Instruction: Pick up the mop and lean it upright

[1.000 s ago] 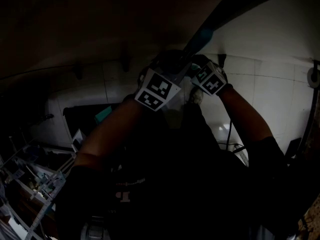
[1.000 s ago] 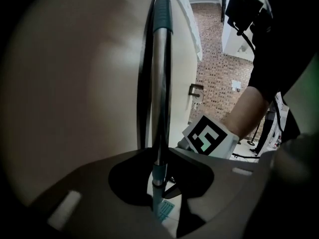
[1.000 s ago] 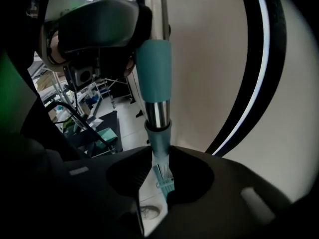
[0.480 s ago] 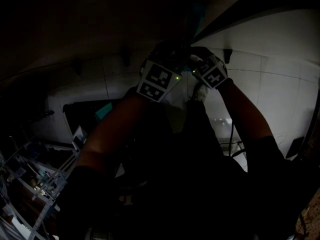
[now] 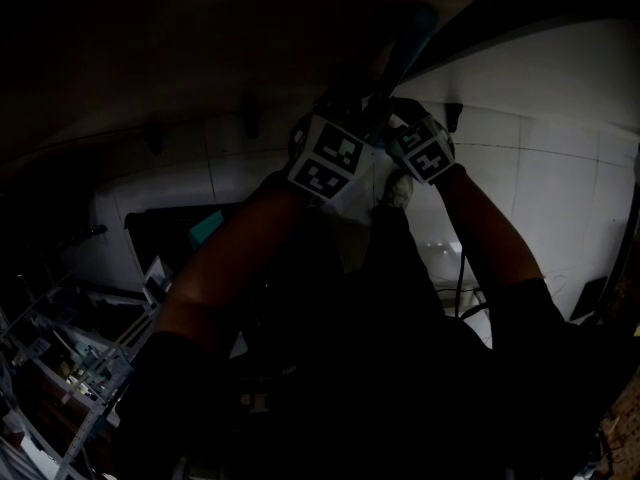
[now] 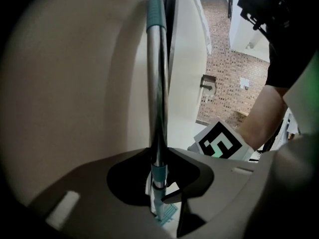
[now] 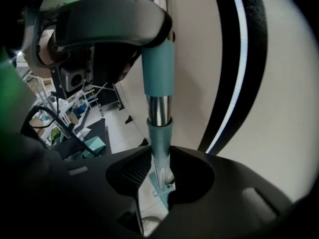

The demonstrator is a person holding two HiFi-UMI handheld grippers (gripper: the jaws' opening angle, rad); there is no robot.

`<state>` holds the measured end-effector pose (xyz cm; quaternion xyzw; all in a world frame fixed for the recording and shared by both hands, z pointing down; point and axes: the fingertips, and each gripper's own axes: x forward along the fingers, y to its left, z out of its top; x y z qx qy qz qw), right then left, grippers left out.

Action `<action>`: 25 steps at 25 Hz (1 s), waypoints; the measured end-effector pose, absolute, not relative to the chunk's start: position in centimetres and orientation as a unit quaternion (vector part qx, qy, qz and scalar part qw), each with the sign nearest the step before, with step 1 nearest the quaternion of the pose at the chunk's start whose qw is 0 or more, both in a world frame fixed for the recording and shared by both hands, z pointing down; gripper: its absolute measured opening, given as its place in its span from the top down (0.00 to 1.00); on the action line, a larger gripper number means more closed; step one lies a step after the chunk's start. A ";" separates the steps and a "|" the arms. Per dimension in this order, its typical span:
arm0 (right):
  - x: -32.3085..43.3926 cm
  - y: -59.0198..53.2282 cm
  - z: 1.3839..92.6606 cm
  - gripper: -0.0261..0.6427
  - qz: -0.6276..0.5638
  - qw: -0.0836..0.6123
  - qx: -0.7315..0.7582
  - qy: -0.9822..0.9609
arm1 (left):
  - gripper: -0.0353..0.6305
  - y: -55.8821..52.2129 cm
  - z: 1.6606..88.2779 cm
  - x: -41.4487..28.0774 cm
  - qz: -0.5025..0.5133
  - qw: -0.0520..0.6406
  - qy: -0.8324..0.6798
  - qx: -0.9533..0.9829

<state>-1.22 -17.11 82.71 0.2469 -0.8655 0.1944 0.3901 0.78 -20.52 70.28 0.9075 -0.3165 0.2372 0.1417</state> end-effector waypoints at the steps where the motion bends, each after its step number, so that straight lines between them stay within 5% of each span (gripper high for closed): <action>1: -1.0 -17.1 82.7 0.77 0.196 0.390 0.250 -0.864 | 0.80 -20.5 70.3 1.2 0.240 0.142 -0.314 0.908; 14: 1.0 -17.2 83.1 0.76 0.217 0.390 0.268 -0.854 | 0.80 -20.8 70.8 4.2 0.265 0.150 -0.282 0.910; 25: 2.7 -16.5 81.5 0.59 0.250 0.381 0.293 -0.841 | 0.67 -20.8 68.2 2.9 0.235 0.177 -0.299 0.908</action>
